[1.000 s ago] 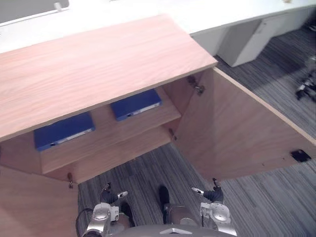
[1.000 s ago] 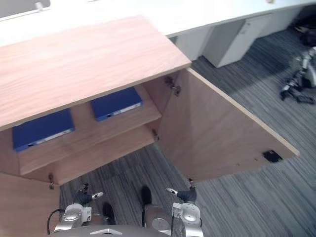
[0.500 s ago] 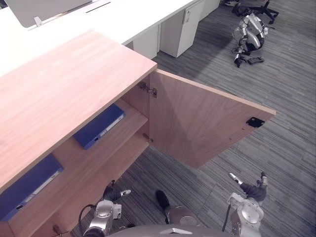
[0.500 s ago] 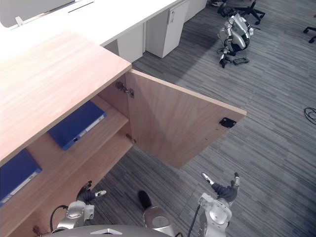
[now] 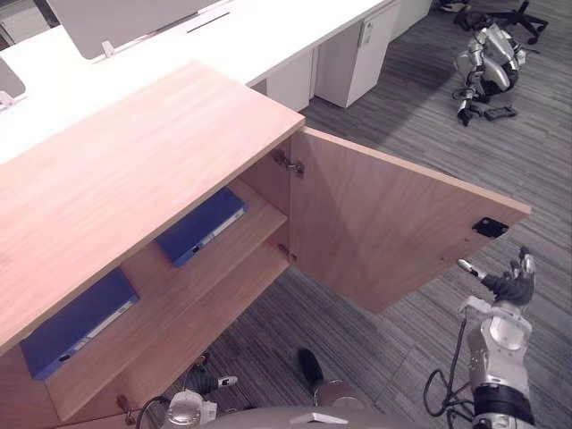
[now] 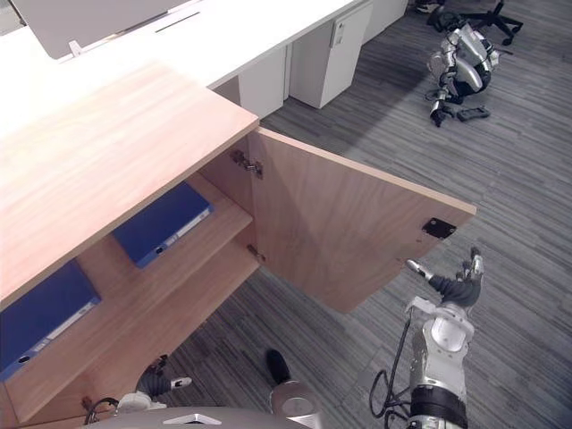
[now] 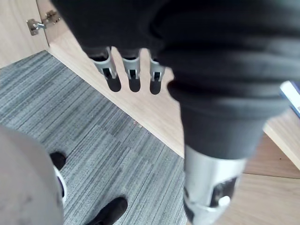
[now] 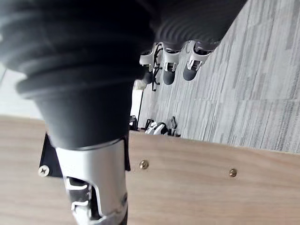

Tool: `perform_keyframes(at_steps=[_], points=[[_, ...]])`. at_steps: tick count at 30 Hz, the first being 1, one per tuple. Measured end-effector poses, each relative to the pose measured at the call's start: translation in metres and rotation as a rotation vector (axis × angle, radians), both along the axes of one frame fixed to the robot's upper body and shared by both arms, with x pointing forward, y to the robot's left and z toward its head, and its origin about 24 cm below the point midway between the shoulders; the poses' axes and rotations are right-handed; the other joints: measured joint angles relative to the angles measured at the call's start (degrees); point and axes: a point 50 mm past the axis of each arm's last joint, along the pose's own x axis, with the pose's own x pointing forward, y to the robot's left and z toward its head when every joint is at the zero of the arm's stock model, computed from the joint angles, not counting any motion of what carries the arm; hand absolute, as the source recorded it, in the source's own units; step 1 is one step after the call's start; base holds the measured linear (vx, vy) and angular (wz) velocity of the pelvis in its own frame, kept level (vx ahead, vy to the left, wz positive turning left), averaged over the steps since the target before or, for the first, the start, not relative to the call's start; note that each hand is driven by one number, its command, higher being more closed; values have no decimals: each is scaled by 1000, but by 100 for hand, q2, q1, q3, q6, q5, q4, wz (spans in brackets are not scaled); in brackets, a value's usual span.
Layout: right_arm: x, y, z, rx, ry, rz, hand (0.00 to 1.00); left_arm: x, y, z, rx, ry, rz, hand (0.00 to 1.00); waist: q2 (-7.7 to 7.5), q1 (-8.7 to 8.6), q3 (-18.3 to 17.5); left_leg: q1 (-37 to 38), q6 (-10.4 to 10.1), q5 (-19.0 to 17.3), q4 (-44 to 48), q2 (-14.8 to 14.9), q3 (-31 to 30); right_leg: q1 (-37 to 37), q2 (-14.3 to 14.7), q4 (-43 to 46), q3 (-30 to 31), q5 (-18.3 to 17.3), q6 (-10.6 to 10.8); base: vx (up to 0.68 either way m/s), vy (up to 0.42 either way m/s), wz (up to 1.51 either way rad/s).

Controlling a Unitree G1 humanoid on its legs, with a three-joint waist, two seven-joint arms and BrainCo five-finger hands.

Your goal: Walk over to the cabinet, pick up the folder, carry it to the office cabinet, place the folder inside the office cabinet, then close the office cabinet door

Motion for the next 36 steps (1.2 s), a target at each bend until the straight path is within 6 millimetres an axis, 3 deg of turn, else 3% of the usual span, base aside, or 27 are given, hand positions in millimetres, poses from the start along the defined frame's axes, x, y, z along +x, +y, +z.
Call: perform_keyframes(at_steps=[9,17,23,28,33,36], points=[[17,0,8,37,-38,36,0,0,2,0,0,-3,9,0,-2,19,0,-88,59,38,-15,-53,-274,13,-104,-5,-264,-27,34,-15,-6,15],[18,6,7,45,-43,47,0,1,2,0,-12,-3,3,0,-4,-8,2,-97,73,61,-19,-62,-307,12,-126,-44,-320,-31,33,-24,-11,3],[-2,37,-6,108,-104,52,0,0,0,0,-18,1,4,0,-54,-60,-14,-72,52,78,-19,-31,-310,18,-101,-46,-337,-70,33,-13,-9,0],[-27,72,-21,194,-134,58,0,-2,5,0,-13,1,9,0,-191,-95,-14,-43,48,77,-14,1,-248,16,-50,-45,-261,-61,26,-19,-17,-8],[-49,120,-37,277,-90,204,0,-3,11,1,-4,0,27,0,-399,-119,-10,54,-5,1,46,51,188,-39,53,-44,86,12,7,-33,-7,-41],[-63,139,-44,309,-39,295,0,-3,10,1,-7,-2,34,0,-427,-108,-3,54,-27,-106,218,121,376,-51,72,-26,82,14,-51,-29,-18,-32]])
